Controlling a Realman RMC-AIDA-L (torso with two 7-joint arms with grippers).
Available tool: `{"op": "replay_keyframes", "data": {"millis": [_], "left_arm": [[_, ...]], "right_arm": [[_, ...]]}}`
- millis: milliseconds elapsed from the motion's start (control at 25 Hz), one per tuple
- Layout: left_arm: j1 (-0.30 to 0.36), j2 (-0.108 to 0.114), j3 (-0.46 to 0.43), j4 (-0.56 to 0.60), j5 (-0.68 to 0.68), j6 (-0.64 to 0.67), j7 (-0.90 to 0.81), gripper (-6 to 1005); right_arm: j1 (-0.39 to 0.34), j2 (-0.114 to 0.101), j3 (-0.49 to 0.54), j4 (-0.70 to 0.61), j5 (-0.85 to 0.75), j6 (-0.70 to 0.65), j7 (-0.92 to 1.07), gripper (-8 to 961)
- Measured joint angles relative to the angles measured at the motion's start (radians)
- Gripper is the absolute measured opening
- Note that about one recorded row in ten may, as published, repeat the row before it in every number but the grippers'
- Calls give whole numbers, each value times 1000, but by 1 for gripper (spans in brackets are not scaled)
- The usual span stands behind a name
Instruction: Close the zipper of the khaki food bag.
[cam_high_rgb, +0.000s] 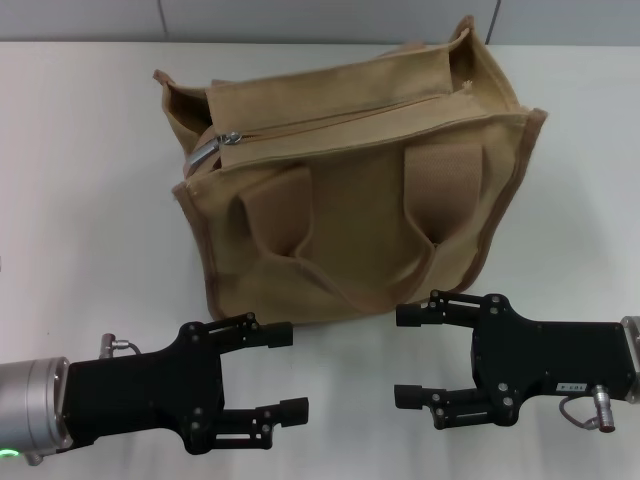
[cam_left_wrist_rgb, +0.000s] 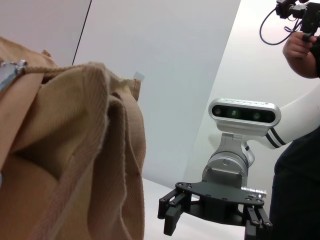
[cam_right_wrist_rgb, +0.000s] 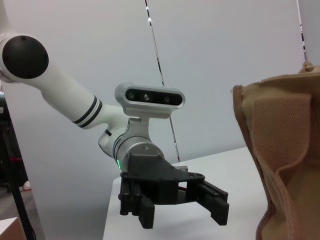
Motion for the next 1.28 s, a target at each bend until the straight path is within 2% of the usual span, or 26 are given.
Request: {"op": "replay_keyframes", "data": {"millis": [440, 560, 640, 840, 920, 960, 1000, 1040, 1120, 1280], "left_arm": [[2, 0, 0, 0, -4, 2, 0, 830], [0, -3, -8, 0, -9, 38, 1, 830], [-6, -16, -57, 0, -14, 110, 17, 829], [-13, -31, -122, -14, -40, 189, 67, 828], [-10, -32, -139, -57, -183, 206, 118, 827], [-10, -32, -139, -57, -183, 206, 118, 827], [9, -32, -136, -77, -326, 210, 150, 827], [20, -33, -133, -81, -388, 211, 162, 827], [20, -33, -133, -81, -388, 211, 162, 826], [47, -32, -140, -82, -516, 202, 172, 825]], "right_arm": [[2, 0, 3, -1, 0, 1, 0, 811], [2, 0, 3, -1, 0, 2, 0, 809], [2, 0, 3, -1, 0, 2, 0, 808], [2, 0, 4, 0, 0, 11, 0, 805], [0, 0, 5, 1, 0, 15, 0, 804], [-2, 0, 5, 1, 0, 15, 0, 803], [-3, 0, 5, 2, 0, 16, 0, 803], [-4, 0, 5, 2, 0, 16, 0, 802], [-5, 0, 5, 2, 0, 16, 0, 801], [-6, 0, 5, 2, 0, 16, 0, 798]]}}
